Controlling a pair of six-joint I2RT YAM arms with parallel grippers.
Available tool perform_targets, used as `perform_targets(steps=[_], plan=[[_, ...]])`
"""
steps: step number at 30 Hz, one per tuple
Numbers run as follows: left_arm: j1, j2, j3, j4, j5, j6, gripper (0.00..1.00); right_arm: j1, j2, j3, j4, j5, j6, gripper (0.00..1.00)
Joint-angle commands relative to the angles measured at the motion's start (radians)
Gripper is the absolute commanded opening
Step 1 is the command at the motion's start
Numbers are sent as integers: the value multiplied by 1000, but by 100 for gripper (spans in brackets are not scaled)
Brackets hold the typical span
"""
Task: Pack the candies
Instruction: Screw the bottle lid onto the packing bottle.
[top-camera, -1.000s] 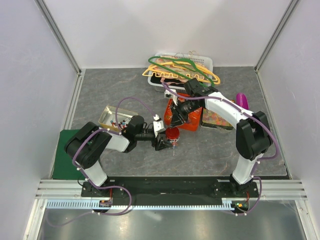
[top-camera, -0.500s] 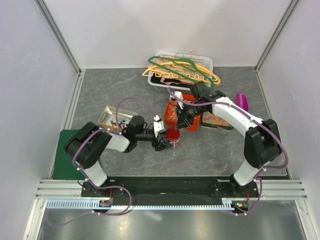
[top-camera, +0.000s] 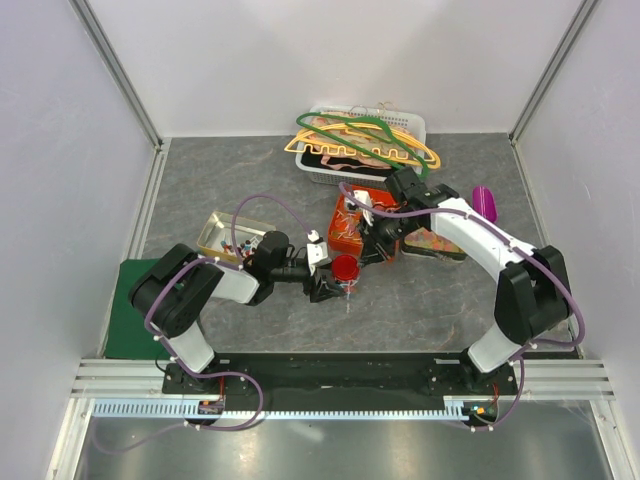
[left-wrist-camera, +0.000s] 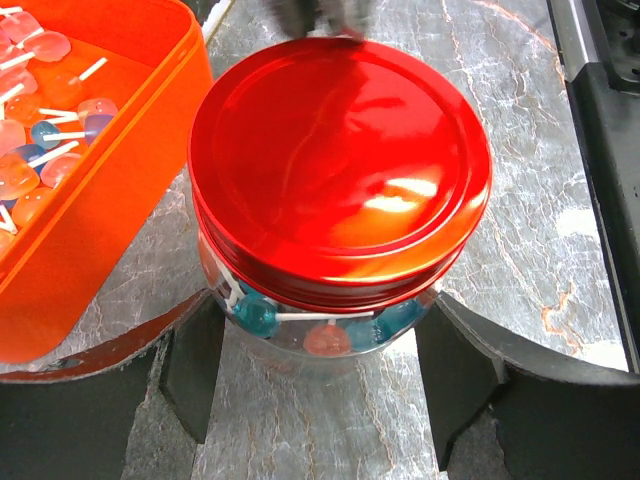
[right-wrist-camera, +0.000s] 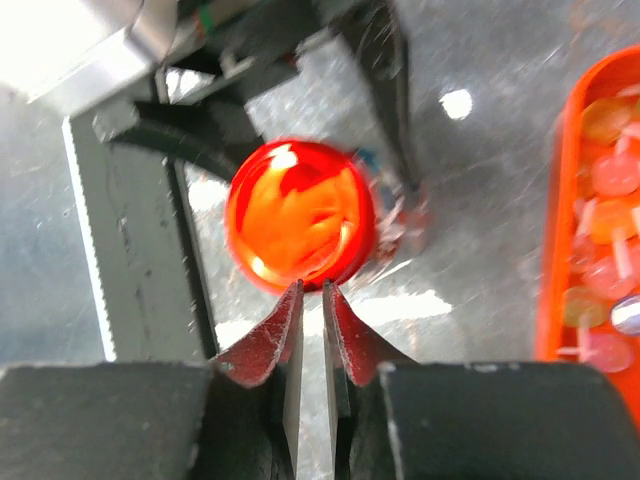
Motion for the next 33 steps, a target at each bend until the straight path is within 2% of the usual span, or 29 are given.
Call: perform_targets(steps=[1,6,11,14,22,33], plan=[[7,23,31,-19,-56,7,70,32,-37,-40,-126,-39,-32,19],[7,23,32,-22,-56,7,70,18,-100,2,-126,8,-32,23],[7,23,34,-22,-57,5,70,9,-78,132,-123,23,-22,36],[7,23,34,-24,-56,5,70,9,-20,195,-91,6,1,44],[7,24,34,-27,-56,10,70,24,190,322,-59,-52,18,54],[7,26,37,-31,-54,8,70,46,248,292,-45,-103,12,51]])
